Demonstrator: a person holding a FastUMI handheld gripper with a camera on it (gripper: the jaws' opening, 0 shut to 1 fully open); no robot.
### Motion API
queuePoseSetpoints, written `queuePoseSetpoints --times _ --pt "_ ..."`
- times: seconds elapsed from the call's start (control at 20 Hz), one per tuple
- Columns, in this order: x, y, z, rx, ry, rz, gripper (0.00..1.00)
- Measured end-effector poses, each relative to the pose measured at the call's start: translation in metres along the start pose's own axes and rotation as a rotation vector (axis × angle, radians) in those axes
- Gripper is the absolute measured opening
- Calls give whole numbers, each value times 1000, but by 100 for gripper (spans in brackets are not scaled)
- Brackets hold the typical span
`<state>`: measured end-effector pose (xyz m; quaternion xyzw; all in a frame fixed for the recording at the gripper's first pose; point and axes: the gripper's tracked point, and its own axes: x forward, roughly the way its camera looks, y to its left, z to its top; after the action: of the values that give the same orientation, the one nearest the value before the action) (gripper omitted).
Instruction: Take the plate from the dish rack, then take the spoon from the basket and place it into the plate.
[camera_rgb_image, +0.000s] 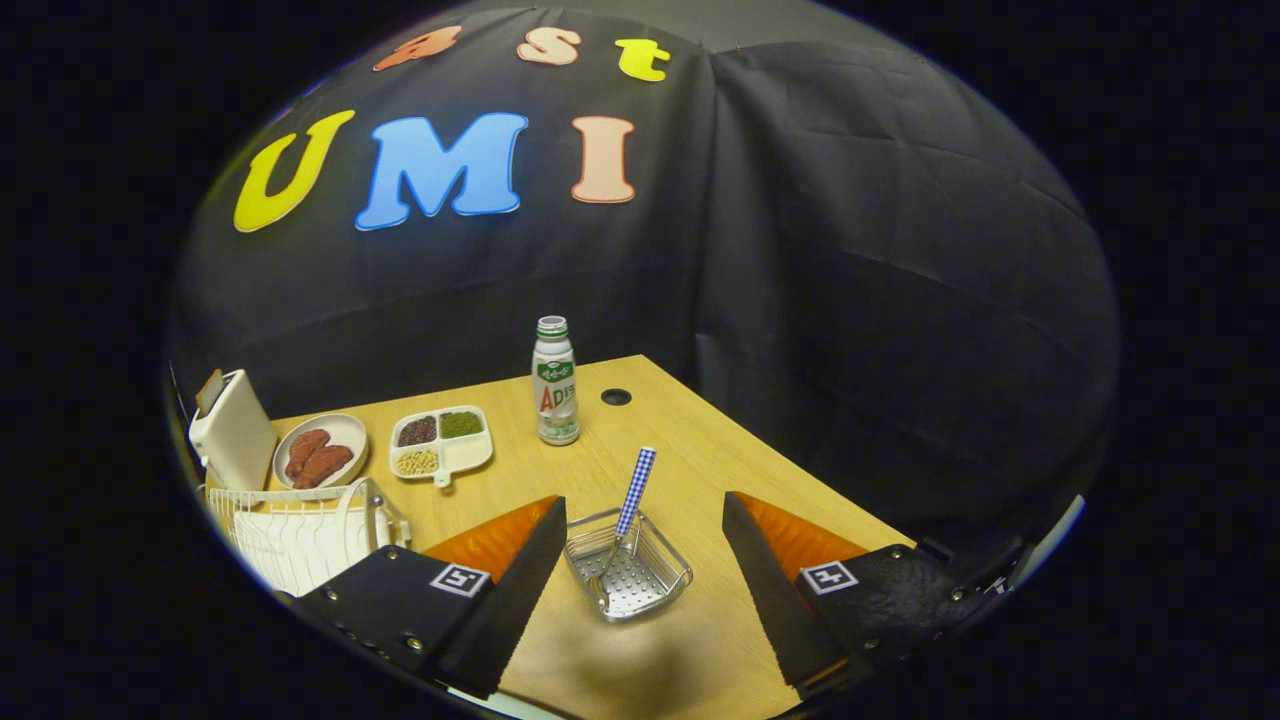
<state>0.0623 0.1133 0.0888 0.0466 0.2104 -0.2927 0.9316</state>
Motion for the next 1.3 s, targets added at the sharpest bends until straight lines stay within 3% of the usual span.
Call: queuePoseSetpoints --times 0.4,0.5,0.6,0.7,0.75,0.8,0.9,1.05,1.3 --pt "84 5 -19 116 122 9 93" --pt "94 7 -25 121 146 20 81" --pt "99 11 -28 123 163 34 80" --pt "102 9 -32 118 172 32 63" --pt "103 13 -34 120 181 42 48" --pt "102 14 -34 118 185 47 48" --pt "104 21 -32 124 179 73 19" --pt "100 31 -28 132 168 103 7" --pt "90 30 -13 122 130 97 6"
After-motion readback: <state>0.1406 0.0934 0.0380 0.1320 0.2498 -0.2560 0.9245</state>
